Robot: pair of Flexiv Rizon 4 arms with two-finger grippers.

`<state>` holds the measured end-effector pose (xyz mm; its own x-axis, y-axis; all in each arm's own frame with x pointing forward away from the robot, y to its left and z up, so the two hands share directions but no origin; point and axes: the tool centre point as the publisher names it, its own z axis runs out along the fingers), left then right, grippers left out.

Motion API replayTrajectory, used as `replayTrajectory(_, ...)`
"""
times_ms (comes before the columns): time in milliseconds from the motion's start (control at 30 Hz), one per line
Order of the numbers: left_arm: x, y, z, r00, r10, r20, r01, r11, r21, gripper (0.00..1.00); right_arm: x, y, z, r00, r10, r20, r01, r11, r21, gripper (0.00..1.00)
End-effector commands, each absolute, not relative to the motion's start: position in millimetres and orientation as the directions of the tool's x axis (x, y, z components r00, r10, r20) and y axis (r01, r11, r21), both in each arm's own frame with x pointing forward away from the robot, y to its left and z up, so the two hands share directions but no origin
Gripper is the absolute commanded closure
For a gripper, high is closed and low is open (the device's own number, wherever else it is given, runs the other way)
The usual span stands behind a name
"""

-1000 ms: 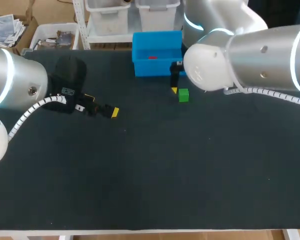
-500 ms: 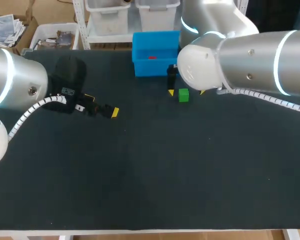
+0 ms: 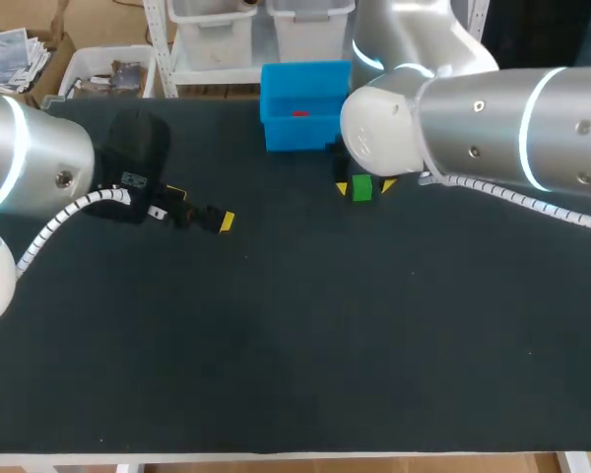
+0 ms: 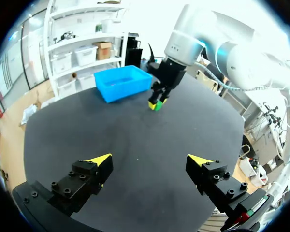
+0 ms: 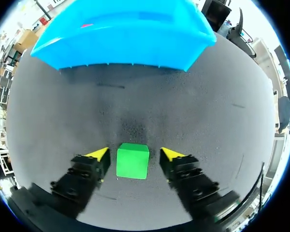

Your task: Use the left arm to pick the red cube and place it into the blue plastic box first, then use the right arm to grasp the green cube and put it into the same blue plastic box after the first action is fully finished.

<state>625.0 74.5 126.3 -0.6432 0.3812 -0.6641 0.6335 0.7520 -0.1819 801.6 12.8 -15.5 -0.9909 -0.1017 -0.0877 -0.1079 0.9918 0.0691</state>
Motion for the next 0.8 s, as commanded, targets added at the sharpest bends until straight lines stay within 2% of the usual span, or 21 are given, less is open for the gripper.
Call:
replayTrajectory(33, 626, 78, 125, -0.638, 0.38, -0.669, 0.642, 0.743, -0.19, 0.0, 803, 13, -16, -0.992, -0.103, -0.078, -0.109, 0.991, 0.074, 1.0)
replayTrajectory(367, 626, 78, 125, -0.638, 0.38, -0.669, 0.642, 0.743, -0.19, 0.0, 798, 10, 0, -0.99, -0.103, -0.098, -0.109, 0.992, 0.057, 1.0)
replayTrajectory(800, 626, 78, 125, -0.638, 0.38, -0.669, 0.642, 0.743, -0.19, 0.0, 799, 3, 87, -0.958, -0.111, -0.266, -0.137, 0.987, 0.081, 1.0)
